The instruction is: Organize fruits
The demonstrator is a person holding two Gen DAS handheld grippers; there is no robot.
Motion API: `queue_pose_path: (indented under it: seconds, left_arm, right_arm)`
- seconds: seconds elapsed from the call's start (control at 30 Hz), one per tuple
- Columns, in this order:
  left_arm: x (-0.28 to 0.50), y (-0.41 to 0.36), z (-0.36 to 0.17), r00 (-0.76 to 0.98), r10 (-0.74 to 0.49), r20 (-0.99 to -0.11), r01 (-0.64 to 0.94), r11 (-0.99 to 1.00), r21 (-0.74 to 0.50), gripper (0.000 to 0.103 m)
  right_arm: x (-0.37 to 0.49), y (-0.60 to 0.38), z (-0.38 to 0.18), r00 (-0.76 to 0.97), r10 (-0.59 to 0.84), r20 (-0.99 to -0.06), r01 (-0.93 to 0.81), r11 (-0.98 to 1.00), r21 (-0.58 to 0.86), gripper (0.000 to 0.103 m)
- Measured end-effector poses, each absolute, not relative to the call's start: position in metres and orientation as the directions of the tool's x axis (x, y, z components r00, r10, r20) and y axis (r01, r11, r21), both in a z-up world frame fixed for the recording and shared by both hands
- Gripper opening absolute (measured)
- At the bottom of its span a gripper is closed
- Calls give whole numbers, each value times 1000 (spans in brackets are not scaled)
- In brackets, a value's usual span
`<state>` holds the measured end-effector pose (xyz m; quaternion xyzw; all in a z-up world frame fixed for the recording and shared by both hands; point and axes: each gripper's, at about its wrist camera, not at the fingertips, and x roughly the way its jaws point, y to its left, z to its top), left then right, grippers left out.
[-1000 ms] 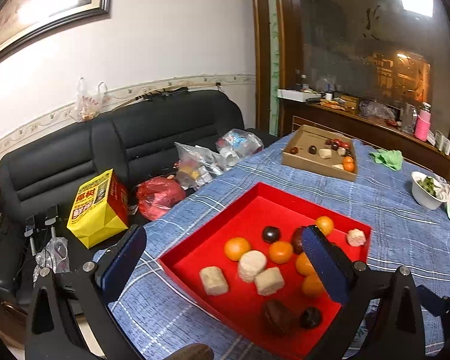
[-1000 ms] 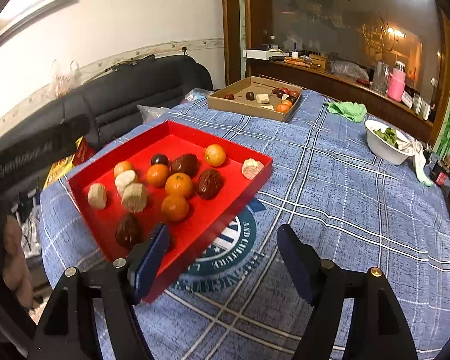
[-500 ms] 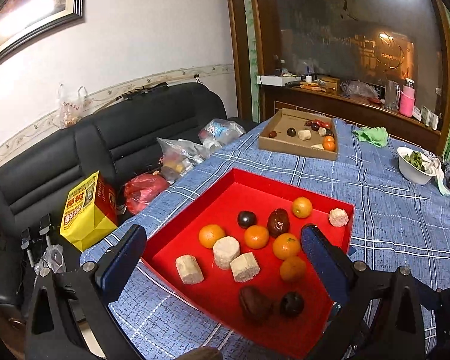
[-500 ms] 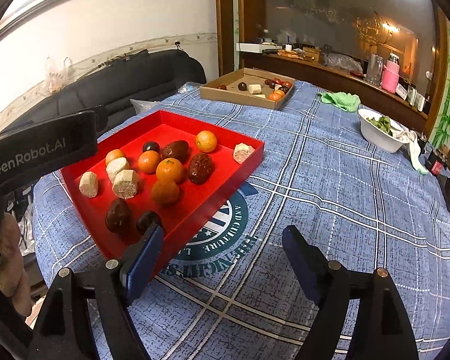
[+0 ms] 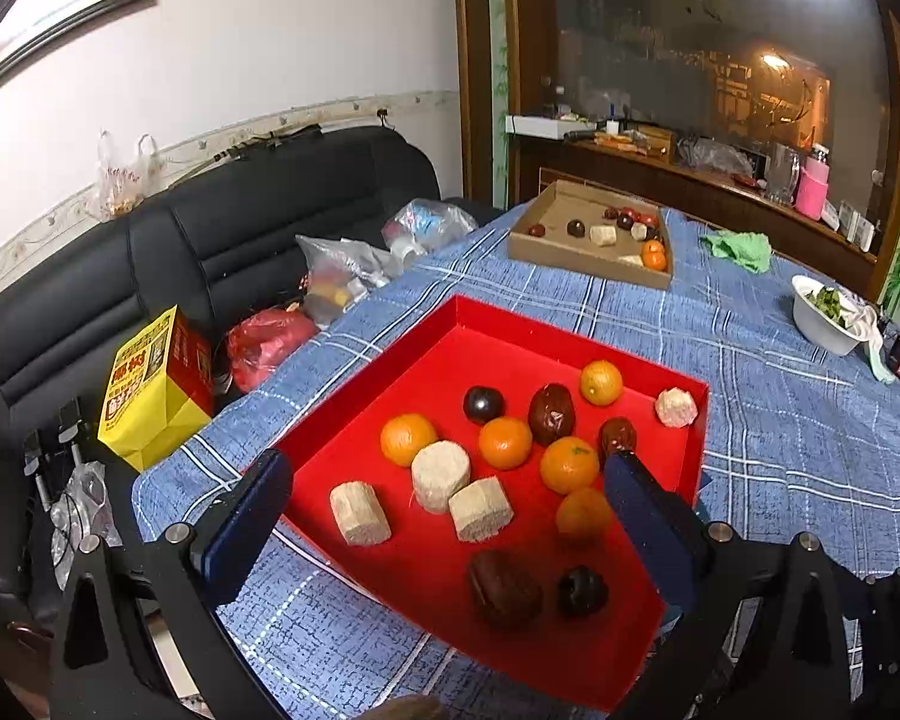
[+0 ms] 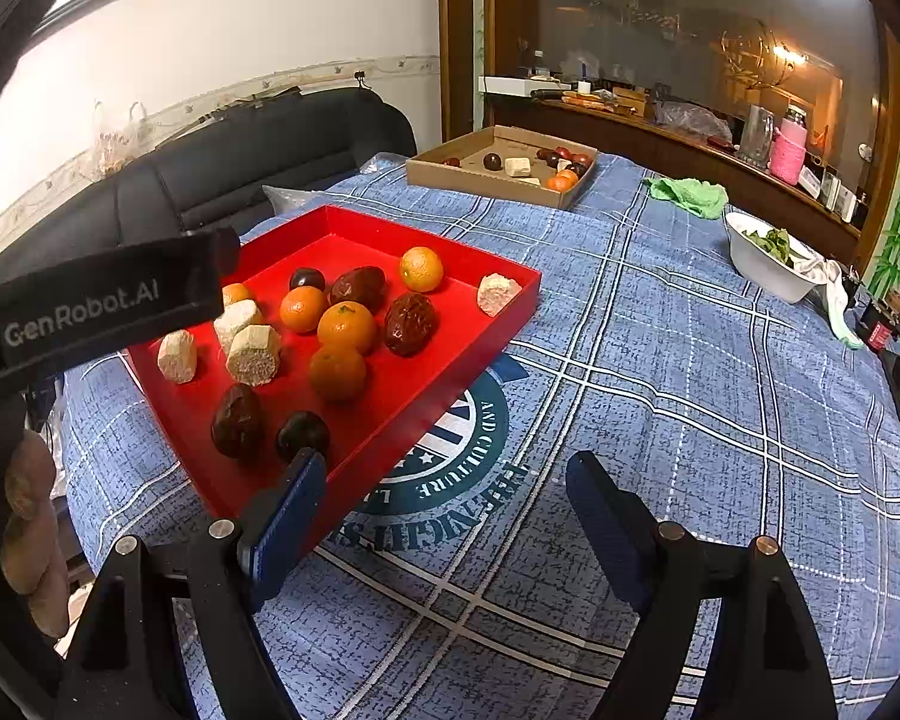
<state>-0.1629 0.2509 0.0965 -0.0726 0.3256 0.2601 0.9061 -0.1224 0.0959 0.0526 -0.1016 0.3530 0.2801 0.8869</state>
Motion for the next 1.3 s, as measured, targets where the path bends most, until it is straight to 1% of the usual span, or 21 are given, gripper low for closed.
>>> queue_pose_path:
  seconds: [0.33, 0.63, 1.07, 1.23, 1.3]
  left_arm:
    - [-159, 252, 89, 639, 413, -649, -511, 859, 43, 103]
    - [-158, 257, 86, 639, 381, -668, -503, 864, 12, 103]
    - [-157, 259, 87, 652, 365, -664, -489, 872, 0, 103]
    - [-161, 258, 91, 681, 332, -652, -466, 884, -37, 103]
    - [-164, 258, 94, 689, 338, -642, -473, 880, -45, 103]
  right_arm:
    - [-123, 100, 48, 589, 415, -693, -572, 820, 5, 88]
    - [-118, 99, 45, 607, 368, -705, -540, 841, -26, 88]
    - [-123, 100, 47, 628, 347, -697, -539, 840, -68, 88]
    - [-124, 98, 49, 632, 351, -691, -538, 841, -65, 88]
    - [-124, 97, 50, 633, 352, -689, -536, 842, -63, 88]
